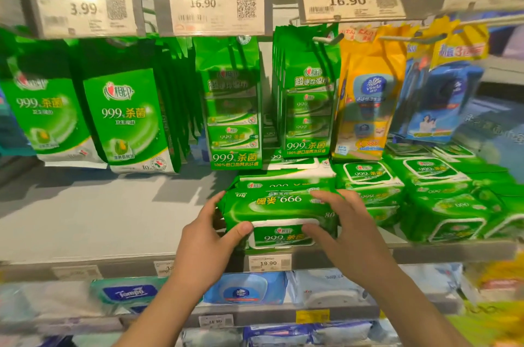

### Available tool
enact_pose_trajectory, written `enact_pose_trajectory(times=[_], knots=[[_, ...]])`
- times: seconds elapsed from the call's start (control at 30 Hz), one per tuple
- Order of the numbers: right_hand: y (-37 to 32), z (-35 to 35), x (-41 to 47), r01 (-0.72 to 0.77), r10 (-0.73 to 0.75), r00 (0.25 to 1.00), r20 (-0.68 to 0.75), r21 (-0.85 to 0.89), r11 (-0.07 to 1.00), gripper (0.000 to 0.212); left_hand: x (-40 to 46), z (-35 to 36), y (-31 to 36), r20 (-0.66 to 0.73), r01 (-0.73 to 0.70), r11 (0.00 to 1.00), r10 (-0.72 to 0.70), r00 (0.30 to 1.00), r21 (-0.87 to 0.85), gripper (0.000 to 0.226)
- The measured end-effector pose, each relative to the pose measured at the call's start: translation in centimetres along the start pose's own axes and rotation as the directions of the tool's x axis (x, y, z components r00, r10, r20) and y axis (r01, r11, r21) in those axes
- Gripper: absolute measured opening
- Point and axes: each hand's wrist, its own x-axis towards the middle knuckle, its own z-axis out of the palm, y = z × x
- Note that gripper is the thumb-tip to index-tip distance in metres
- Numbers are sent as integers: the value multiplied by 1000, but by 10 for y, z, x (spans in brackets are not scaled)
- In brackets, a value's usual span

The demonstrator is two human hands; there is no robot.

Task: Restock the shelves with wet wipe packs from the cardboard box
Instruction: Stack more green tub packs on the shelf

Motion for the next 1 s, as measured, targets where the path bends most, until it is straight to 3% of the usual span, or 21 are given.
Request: enact_pose_trajectory(times=[0.23, 0.57, 0.8, 1.0], knots=[[3, 9, -3, -107, 103, 994, 41, 131, 986, 55, 9, 6, 5, 8, 50, 996, -51, 999, 73, 64], [1, 7, -5, -108, 102, 994, 49, 150, 983, 56, -2, 15, 6, 0, 95, 995, -95, 995, -23, 76], [3, 2, -1, -110, 93, 989, 118, 140, 984, 61, -9, 20, 11, -30, 108, 994, -108, 994, -13, 56], [16, 7, -6, -59, 46, 997, 58, 231, 971, 63, -42, 26, 22, -128, 117, 991, -125, 984, -66, 80]])
